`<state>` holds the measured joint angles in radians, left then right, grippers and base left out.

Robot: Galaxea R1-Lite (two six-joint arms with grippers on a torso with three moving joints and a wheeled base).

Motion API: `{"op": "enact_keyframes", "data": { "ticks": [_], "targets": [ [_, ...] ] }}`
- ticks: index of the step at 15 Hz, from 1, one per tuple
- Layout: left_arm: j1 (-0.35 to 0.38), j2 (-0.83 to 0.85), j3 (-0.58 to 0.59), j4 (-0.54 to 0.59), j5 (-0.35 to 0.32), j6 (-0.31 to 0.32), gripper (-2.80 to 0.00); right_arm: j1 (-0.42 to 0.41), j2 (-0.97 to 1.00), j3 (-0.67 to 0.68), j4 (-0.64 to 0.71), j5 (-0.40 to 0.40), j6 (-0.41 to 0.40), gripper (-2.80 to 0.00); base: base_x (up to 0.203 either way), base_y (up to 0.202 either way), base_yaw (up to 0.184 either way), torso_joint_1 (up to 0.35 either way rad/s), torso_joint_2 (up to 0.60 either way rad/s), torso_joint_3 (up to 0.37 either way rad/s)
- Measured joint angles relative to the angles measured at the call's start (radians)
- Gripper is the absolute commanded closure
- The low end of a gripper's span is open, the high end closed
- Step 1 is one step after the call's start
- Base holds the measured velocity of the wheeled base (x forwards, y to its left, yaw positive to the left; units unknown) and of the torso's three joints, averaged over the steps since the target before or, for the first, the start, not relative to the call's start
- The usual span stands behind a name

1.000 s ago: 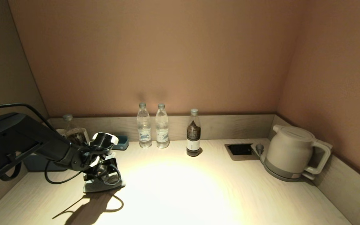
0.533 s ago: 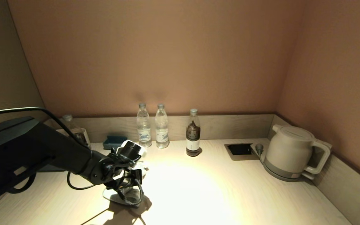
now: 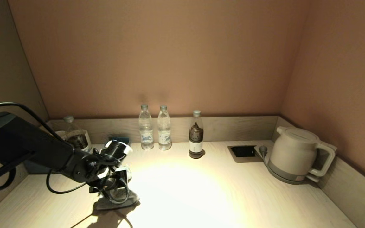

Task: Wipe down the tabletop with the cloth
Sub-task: Sweep the stains on the table

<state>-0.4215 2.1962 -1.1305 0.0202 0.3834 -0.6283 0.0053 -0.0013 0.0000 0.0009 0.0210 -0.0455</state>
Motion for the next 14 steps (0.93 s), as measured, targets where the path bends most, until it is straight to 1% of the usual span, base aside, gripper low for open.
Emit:
{"op": "enact_keyframes", "data": {
  "ticks": [3, 6, 9, 14],
  "targets": [
    [0.110, -0.016, 0.009, 0.001, 0.030, 0.002, 0.00, 0.000, 0.000, 0.000, -0.001, 0.000, 0.000, 0.00, 0.000, 0.000, 0.000, 0.000, 0.00, 0.000],
    [0.186, -0.006, 0.010, -0.001, 0.050, 0.005, 0.00, 0.000, 0.000, 0.000, -0.001, 0.000, 0.000, 0.00, 0.000, 0.000, 0.000, 0.000, 0.00, 0.000],
    [0.230, 0.016, 0.017, -0.003, 0.077, 0.004, 0.00, 0.000, 0.000, 0.000, -0.001, 0.000, 0.000, 0.00, 0.000, 0.000, 0.000, 0.000, 0.00, 0.000],
    [0.237, -0.019, 0.085, 0.019, 0.081, 0.014, 0.00, 0.000, 0.000, 0.000, 0.000, -0.001, 0.000, 0.00, 0.000, 0.000, 0.000, 0.000, 0.00, 0.000]
  ]
}}
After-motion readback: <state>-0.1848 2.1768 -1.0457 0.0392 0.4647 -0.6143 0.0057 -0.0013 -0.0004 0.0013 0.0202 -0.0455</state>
